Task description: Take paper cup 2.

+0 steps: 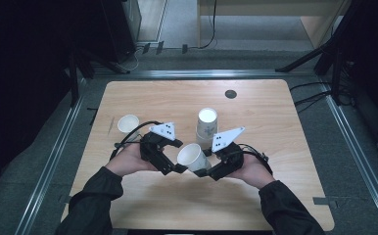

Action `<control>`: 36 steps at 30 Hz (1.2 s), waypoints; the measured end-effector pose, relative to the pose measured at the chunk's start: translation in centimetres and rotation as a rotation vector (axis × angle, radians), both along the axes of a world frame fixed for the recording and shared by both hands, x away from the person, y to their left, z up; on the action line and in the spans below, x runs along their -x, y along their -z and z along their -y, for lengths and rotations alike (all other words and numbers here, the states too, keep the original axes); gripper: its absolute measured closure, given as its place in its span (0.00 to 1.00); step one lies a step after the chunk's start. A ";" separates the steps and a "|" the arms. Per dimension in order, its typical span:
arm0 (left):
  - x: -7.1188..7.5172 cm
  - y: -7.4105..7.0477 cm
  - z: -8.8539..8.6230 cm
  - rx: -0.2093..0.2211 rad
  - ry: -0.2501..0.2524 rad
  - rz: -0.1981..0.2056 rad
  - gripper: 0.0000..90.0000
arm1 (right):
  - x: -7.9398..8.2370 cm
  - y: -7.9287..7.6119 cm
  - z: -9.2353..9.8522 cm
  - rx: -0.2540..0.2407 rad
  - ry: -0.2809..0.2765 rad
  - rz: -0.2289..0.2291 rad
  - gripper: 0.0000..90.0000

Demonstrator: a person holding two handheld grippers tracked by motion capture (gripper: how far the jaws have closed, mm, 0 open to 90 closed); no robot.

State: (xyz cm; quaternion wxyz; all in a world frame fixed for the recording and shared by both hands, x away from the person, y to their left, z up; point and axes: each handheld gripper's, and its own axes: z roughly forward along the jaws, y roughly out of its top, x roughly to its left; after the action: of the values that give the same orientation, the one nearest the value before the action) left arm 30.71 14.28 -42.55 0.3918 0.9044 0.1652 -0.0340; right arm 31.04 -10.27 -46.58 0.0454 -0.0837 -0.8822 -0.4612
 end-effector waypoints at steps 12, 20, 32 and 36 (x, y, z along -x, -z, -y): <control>0.1 1.1 0.8 0.075 -0.038 -0.031 0.11 | 0.0 -0.1 0.0 -0.009 0.003 -0.007 0.38; 0.0 1.5 1.3 0.124 -0.046 -0.047 0.11 | -0.1 0.0 -0.1 -0.026 0.000 -0.021 0.38; 0.2 1.4 1.4 0.129 -0.041 -0.026 0.25 | -0.1 0.1 -0.2 -0.022 0.004 -0.034 0.38; 0.2 1.3 1.3 0.130 -0.041 -0.020 0.26 | -0.1 0.1 -0.3 -0.025 0.002 -0.030 0.38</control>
State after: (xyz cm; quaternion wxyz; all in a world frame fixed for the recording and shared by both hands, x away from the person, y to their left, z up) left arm 30.48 12.98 -43.88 0.4486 0.8732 0.1849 -0.0456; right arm 31.15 -10.01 -46.67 0.0592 -0.0909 -0.8755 -0.4708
